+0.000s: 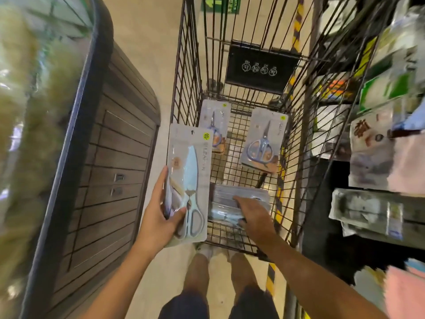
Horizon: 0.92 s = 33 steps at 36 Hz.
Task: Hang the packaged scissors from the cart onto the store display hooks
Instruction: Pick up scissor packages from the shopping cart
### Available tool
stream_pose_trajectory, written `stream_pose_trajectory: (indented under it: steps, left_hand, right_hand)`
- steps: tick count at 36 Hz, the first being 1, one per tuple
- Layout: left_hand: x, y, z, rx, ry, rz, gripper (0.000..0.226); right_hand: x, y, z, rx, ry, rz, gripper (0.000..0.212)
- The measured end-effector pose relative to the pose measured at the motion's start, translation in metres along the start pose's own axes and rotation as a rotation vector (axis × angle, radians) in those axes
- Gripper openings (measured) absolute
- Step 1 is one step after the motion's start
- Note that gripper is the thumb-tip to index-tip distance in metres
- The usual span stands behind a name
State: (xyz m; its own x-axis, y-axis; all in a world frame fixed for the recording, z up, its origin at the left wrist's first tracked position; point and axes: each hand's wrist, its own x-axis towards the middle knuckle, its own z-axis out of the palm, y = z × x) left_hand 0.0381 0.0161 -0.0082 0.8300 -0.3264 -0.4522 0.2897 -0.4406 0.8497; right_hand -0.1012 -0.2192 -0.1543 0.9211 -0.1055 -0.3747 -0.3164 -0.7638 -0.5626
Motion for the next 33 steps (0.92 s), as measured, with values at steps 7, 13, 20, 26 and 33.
stream_pose_trajectory:
  steps: [7,13,20,26,33]
  left_hand:
    - [-0.003,0.023,-0.004,-0.014,-0.013,-0.016,0.097]
    - [-0.012,0.063,-0.017,0.061,-0.012,-0.036,0.099]
    - [-0.037,0.138,-0.032,0.03,0.06,0.092,0.097]
    - [-0.053,0.191,-0.041,-0.003,0.125,0.232,0.096]
    - [-0.069,0.227,-0.049,-0.049,0.073,0.32,0.099]
  right_hand:
    - [0.012,-0.009,-0.049,-0.101,-0.293,-0.038,0.064]
    - [0.007,-0.02,-0.125,0.033,-0.325,0.035,0.065]
    - [-0.009,-0.044,-0.216,0.436,-0.04,0.152,0.072]
    - [-0.039,-0.08,-0.283,0.792,0.098,0.197,0.058]
    - [-0.093,-0.113,-0.32,0.908,0.231,0.075,0.09]
